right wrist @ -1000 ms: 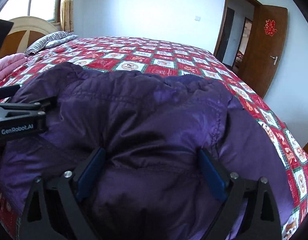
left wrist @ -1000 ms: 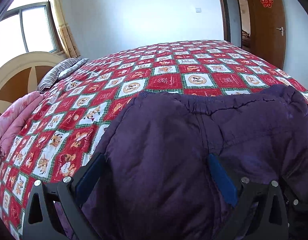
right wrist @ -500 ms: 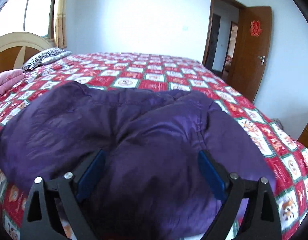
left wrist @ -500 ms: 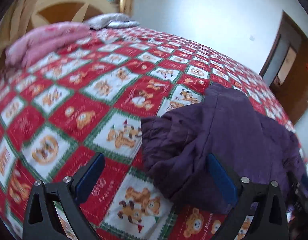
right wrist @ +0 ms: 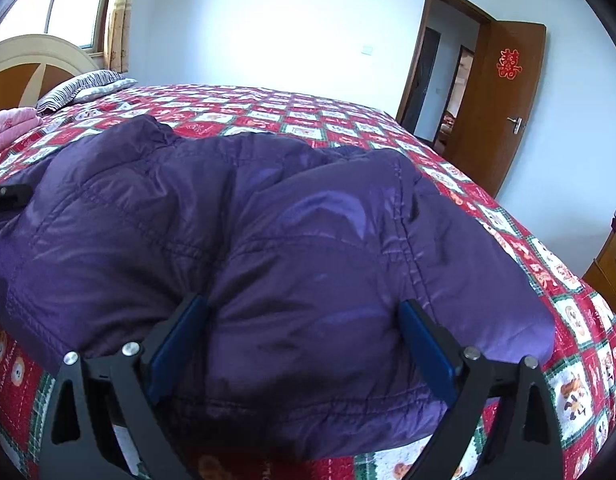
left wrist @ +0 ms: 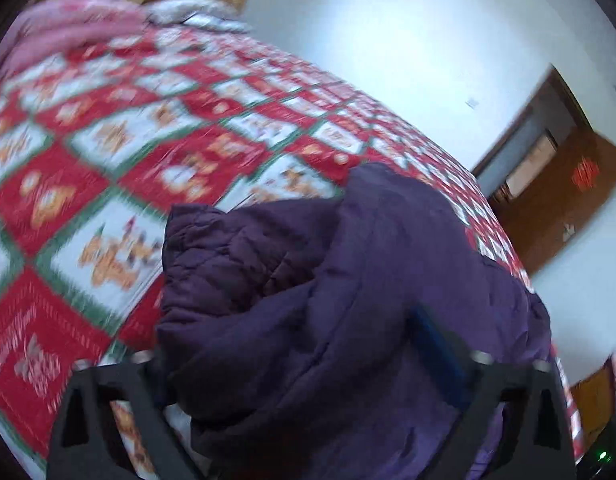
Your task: Fold large clothes
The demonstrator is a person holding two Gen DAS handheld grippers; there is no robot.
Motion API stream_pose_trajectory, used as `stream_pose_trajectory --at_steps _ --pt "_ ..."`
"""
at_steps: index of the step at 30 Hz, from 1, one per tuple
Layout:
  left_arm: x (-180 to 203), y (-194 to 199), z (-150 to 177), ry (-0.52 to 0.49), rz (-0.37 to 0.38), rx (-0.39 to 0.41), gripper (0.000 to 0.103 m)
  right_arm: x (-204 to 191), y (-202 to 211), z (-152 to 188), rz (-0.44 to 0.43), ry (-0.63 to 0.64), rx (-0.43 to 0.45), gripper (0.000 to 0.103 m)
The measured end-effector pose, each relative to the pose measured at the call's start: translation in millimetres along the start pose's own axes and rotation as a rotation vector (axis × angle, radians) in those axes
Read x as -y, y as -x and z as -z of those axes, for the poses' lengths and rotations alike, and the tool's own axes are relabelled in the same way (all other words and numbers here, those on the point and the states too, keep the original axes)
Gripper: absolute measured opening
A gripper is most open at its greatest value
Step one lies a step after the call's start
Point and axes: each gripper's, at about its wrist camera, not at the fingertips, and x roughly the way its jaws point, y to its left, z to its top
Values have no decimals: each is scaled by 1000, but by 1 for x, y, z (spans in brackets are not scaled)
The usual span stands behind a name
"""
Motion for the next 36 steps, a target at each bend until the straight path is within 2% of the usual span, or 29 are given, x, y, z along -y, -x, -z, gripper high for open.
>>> stream_pose_trajectory --at_steps 1,4,9,14,19,27,30,35,36 --pt "10 3 -3 -51 17 9 48 1 0 1 -4 -7 1 98" --pt "42 23 -18 -193 53 52 38 3 2 4 -11 -37 4 98" --pt "88 54 -23 -348 88 139 35 7 3 5 -12 -65 0 98" --pt "143 77 -9 -562 134 227 35 15 6 6 -32 -93 -12 96" --pt "193 87 13 -781 202 270 35 26 13 10 -76 -102 -10 90" --pt "259 76 66 -1094 351 233 33 50 30 26 -173 -146 16 89" --pt "278 75 77 -1149 432 188 33 64 36 38 -225 -174 20 89" --pt "293 68 81 -1187 479 149 33 91 61 55 -331 -222 33 89" --pt "292 65 81 -1193 484 144 33 97 66 59 -309 -236 31 90"
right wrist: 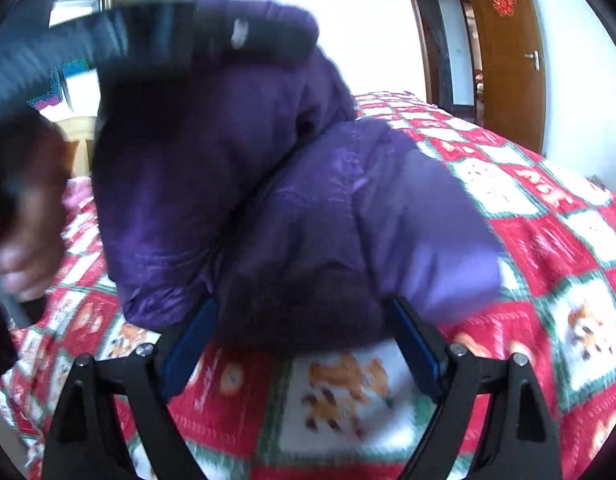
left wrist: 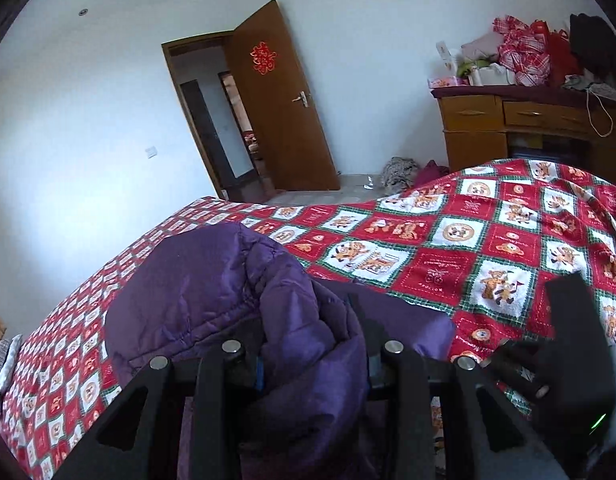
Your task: Fold large clothes
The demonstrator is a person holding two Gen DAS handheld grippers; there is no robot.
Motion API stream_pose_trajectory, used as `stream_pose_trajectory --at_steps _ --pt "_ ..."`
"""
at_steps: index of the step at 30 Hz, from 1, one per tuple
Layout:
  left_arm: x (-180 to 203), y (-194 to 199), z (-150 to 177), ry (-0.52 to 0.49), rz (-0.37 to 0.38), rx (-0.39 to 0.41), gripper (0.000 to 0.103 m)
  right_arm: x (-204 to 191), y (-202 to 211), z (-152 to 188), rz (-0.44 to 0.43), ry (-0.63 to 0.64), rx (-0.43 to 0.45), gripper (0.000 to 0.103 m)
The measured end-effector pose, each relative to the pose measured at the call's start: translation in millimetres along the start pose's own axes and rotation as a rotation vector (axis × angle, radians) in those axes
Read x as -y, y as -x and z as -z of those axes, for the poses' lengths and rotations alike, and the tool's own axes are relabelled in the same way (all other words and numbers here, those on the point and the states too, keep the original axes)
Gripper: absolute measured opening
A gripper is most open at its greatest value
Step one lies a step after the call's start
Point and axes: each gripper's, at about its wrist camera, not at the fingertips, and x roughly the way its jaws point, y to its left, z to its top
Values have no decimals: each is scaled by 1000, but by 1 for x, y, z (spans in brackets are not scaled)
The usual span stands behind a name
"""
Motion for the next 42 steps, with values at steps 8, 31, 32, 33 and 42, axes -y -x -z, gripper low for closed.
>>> stream_pose_trajectory --at_steps 8,31,32,33,42 --pt "22 -42 6 -62 74 -35 33 63 40 4 167 -134 -7 91" --pt "59 -98 30 -200 160 -92 36 132 30 -22 324 -266 -145 91" --pt "61 -99 31 -206 154 -91 36 133 29 -24 323 -262 -150 91" --pt "63 -99 32 -217 142 -89 36 133 27 -25 321 -251 -157 91" --pt "62 -100 35 -219 139 -71 37 137 -1 -73 168 -127 -206 91"
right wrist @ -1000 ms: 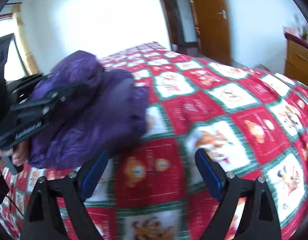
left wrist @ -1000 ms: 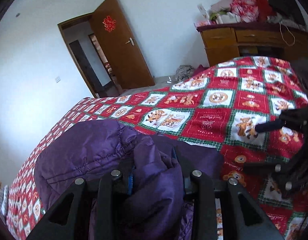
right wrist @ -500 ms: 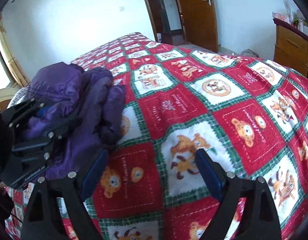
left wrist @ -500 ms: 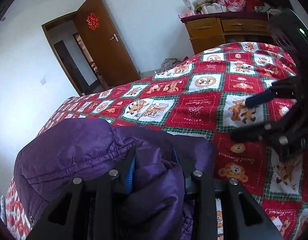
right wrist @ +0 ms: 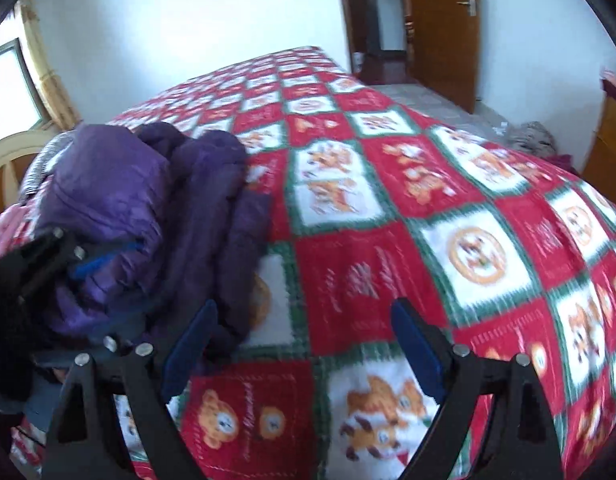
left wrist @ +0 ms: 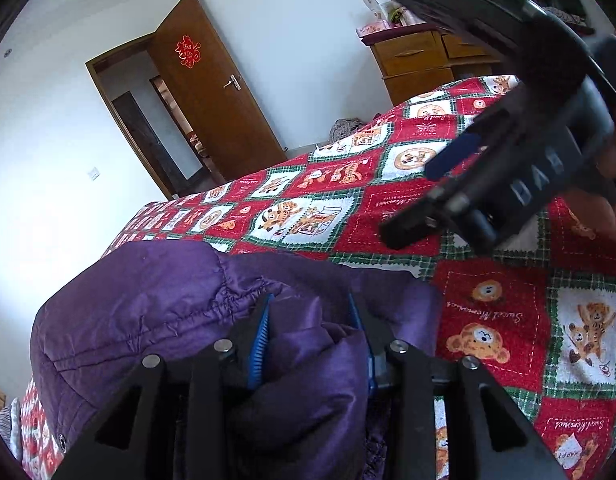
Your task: Fold large clothes
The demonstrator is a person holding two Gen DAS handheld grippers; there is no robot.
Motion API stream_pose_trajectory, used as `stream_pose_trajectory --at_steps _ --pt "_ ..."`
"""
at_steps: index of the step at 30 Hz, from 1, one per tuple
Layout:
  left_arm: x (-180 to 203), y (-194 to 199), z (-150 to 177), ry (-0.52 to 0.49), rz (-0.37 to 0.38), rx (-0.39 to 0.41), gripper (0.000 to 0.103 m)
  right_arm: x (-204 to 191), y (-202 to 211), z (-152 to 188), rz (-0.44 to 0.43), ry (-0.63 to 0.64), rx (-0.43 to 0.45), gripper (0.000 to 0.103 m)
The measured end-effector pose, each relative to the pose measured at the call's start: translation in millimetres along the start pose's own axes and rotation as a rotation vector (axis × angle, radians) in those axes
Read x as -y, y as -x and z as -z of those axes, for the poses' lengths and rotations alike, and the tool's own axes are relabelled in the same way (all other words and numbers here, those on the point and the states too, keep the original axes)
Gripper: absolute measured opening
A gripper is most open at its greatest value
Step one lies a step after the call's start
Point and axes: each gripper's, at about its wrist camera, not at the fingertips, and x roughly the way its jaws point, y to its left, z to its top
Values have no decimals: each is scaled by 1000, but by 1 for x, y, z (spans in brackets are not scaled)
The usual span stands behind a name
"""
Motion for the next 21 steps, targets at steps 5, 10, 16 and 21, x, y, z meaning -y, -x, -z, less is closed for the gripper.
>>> stream_pose_trajectory --at_steps 5,10,16,21 --pt "-9 -5 1 38 35 6 39 -7 -10 -27 -35 91 4 91" --pt "-12 -8 2 45 54 16 39 -17 -18 -32 -92 103 4 91" --pt "-6 -8 3 27 32 22 39 -27 -24 -30 -201 67 23 91" --pt "0 -7 4 18 18 18 40 -49 -34 -41 -258 129 13 90"
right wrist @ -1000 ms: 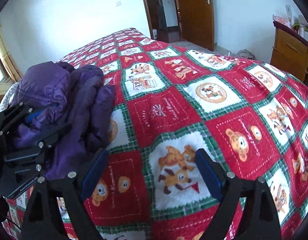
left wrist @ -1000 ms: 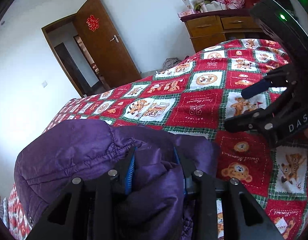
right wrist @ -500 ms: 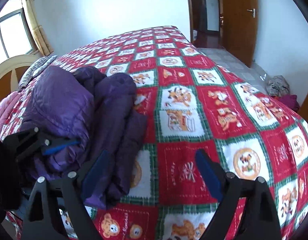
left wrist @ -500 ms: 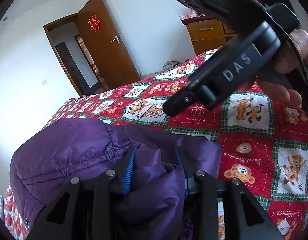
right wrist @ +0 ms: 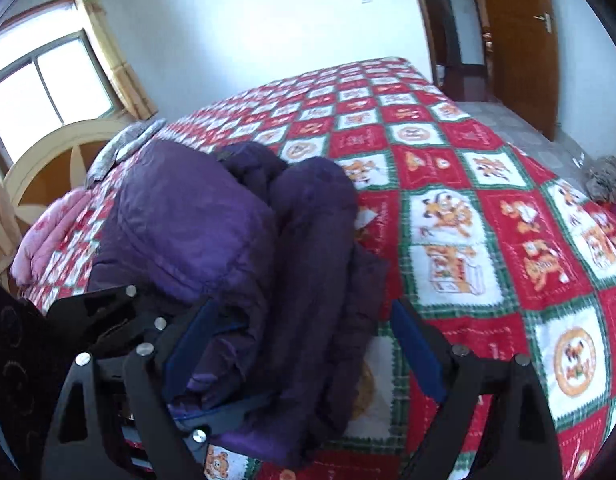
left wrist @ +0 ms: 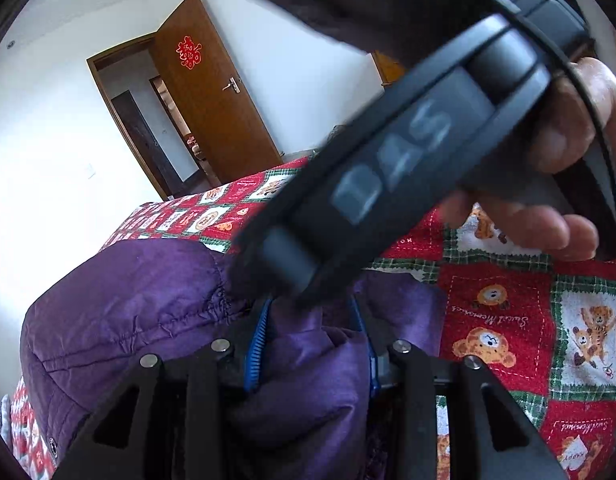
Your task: Fold large clothes
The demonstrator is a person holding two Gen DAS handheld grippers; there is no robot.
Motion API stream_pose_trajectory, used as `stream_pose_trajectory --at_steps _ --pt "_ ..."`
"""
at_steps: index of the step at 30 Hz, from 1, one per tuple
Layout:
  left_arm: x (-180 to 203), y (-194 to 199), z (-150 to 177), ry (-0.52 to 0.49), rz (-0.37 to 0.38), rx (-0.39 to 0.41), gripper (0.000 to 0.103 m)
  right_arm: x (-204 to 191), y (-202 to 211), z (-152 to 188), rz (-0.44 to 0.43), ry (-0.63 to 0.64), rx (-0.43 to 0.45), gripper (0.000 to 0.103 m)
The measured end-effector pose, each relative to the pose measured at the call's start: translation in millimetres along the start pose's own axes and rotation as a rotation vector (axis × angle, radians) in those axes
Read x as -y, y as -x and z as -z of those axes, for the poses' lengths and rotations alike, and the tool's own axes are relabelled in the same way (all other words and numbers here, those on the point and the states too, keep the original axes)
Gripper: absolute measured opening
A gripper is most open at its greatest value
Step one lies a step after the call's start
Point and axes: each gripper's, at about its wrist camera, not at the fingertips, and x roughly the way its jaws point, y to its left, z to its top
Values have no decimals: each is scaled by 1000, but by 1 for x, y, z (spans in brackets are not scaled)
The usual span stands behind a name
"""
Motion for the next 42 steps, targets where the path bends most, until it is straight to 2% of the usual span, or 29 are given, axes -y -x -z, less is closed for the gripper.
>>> stream_pose_trajectory --at_steps 5,10,15,22,24,28,29,31,32,33,34,35,37,38,40,42 --pt "16 -1 1 -42 -42 -2 41 6 -22 -9 -21 -42 -70 90" --pt "26 -2 -1 -52 -65 -9 44 1 -30 -17 12 -9 -137 90" --pt "39 4 -3 -63 -112 -18 45 -2 -34 -21 17 6 -158 90" --pt "44 22 2 -27 -103 11 45 6 -42 -19 -46 -56 -177 92" --pt "44 26 5 -25 -100 25 46 2 -38 -20 -40 -29 -150 93" --pt "43 34 8 -39 -124 56 56 -9 -12 -17 29 34 -2 99" --pt "43 35 9 -35 -123 61 57 -12 2 -16 87 52 75 103" --pt "44 35 11 -27 -118 64 61 -13 19 -11 201 71 176 103" --pt "45 35 11 -24 -118 65 61 -15 22 -9 285 96 194 103" --pt "46 35 11 -21 -116 65 62 -18 21 -6 378 140 200 103" --pt "46 34 12 -18 -112 64 62 -21 19 -1 436 187 198 103" --pt "46 34 11 -16 -112 61 63 -21 16 1 444 204 181 103" --pt "43 31 10 -10 -110 60 64 -17 8 8 575 224 122 103" --pt "43 31 10 -8 -109 61 64 -16 5 10 607 230 111 103" --pt "42 33 11 8 -105 65 64 2 1 18 626 157 53 103" --pt "31 28 12 30 -102 64 65 28 5 28 579 -16 -26 103"
